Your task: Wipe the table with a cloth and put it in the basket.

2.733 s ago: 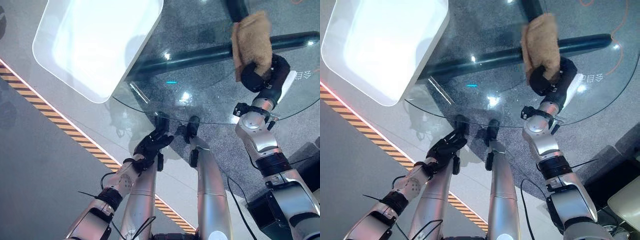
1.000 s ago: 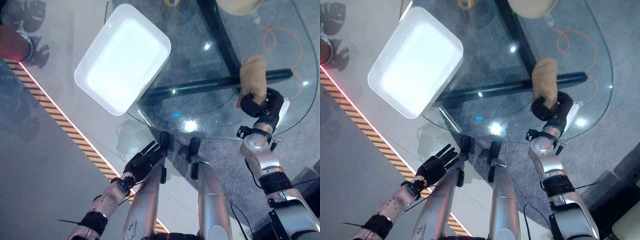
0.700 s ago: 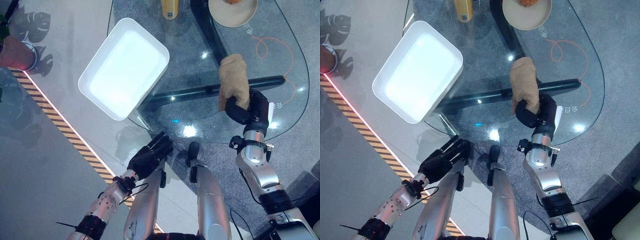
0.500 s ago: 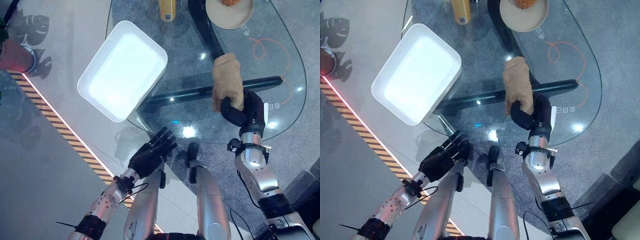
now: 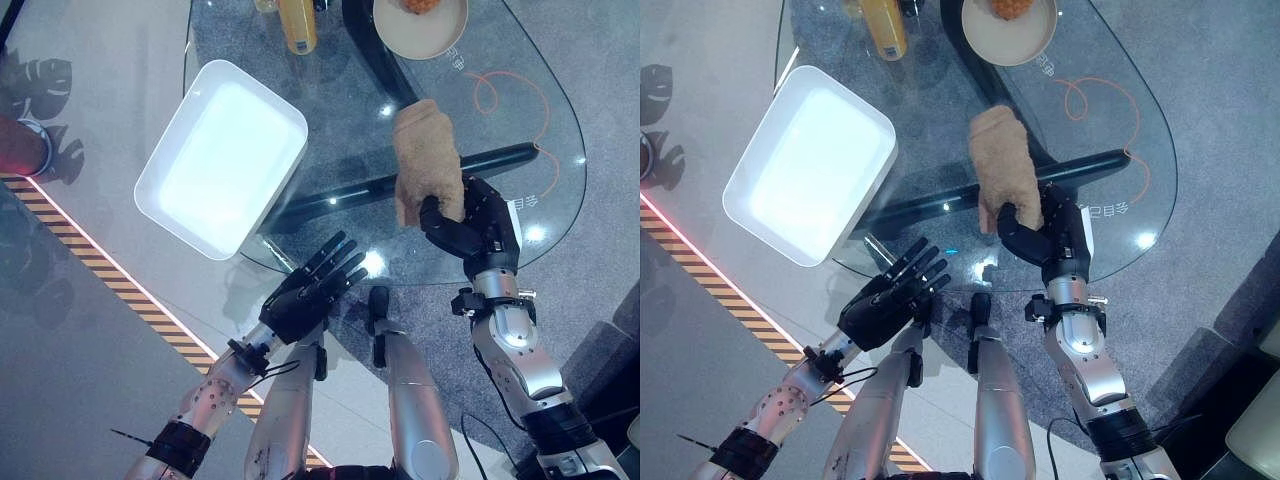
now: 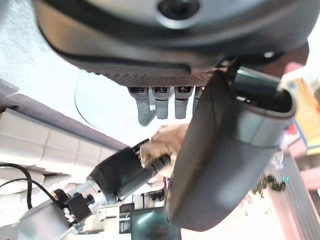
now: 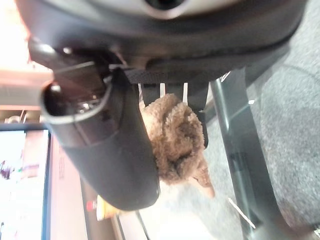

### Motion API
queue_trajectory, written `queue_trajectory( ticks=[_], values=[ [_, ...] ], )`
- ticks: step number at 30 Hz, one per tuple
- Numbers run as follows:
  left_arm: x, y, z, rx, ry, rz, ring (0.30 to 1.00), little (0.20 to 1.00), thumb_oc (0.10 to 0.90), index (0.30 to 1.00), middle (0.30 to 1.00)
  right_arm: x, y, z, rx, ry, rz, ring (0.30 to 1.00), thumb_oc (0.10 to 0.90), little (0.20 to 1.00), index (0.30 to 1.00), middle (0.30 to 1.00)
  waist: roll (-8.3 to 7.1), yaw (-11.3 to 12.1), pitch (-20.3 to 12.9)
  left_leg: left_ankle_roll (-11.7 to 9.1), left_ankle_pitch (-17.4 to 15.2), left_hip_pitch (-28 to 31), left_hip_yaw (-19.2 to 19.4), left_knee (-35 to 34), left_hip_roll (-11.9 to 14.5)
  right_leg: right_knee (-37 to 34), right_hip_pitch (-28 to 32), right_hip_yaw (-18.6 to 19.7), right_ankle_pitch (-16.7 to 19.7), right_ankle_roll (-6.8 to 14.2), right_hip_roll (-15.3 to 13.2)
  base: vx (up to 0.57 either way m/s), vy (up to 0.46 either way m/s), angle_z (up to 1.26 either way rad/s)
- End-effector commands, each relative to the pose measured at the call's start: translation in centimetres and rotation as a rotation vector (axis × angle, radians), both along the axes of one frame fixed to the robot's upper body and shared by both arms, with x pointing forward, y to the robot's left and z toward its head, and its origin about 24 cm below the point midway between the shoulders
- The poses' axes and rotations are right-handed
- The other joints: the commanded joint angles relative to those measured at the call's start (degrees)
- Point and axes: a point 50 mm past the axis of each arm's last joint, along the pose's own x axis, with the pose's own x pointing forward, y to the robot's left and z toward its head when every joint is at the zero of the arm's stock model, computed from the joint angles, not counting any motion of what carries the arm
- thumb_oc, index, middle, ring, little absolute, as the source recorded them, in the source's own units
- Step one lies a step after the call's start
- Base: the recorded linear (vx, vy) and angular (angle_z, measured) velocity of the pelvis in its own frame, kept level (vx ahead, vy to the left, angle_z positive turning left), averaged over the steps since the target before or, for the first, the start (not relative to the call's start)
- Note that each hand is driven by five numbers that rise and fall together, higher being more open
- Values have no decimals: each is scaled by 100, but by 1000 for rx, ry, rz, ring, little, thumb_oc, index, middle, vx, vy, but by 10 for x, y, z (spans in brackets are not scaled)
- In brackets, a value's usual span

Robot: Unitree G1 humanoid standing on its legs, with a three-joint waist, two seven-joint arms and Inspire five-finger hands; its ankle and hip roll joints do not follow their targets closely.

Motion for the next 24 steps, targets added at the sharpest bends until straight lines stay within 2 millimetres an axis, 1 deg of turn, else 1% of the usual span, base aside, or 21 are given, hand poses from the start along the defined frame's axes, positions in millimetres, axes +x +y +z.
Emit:
queue_trajectory(
  ticks=[1,4,7,13,14,16,19,24],
  values=[
    [1,-5,30,-19,-140,-17,900,900,800,900,900,-30,26,89,15,-499,243,300,100,200,300,300,-193,-18,-152,174,-795,-167,163,1012,45,-786,272,159,484,303,118,0,0,0],
    [11,-5,38,12,-156,17,900,900,800,900,900,-29,33,93,-11,-499,290,300,100,200,300,300,-233,-47,-152,162,-766,-227,152,1059,44,-758,225,197,500,298,137,1,-9,-3],
    [20,-2,46,15,-187,39,900,900,800,900,900,-25,38,90,-44,-461,331,300,100,200,300,300,-284,-77,-152,155,-768,-244,173,1099,71,-737,208,235,491,294,156,10,-11,-4],
    [27,1,62,18,-268,69,900,900,800,900,900,-21,47,84,-116,-398,412,300,100,200,300,300,-350,-110,-152,133,-754,-306,202,1148,102,-744,175,256,501,276,171,2,-7,-7],
    [27,1,62,17,-267,69,900,900,800,900,900,-21,47,83,-119,-392,415,300,100,200,300,300,-349,-108,-152,132,-777,-290,203,1161,106,-737,193,256,482,276,175,4,-3,-6],
    [31,2,69,-6,-288,75,900,900,800,900,900,-19,51,82,-175,-368,447,300,100,200,300,300,-368,-123,-152,118,-778,-331,213,1191,110,-730,158,250,480,259,179,0,0,0],
    [31,2,74,-37,-303,69,900,900,800,900,900,-18,53,79,-197,-343,457,300,100,200,300,300,-382,-125,-152,107,-776,-378,208,1220,121,-707,120,241,470,248,182,0,0,0],
    [28,0,88,-204,-377,24,900,900,800,900,900,-16,55,71,-227,-302,457,300,100,200,300,300,-421,-131,-152,90,-779,-461,200,1264,128,-673,55,204,447,213,194,0,0,0]
  ],
)
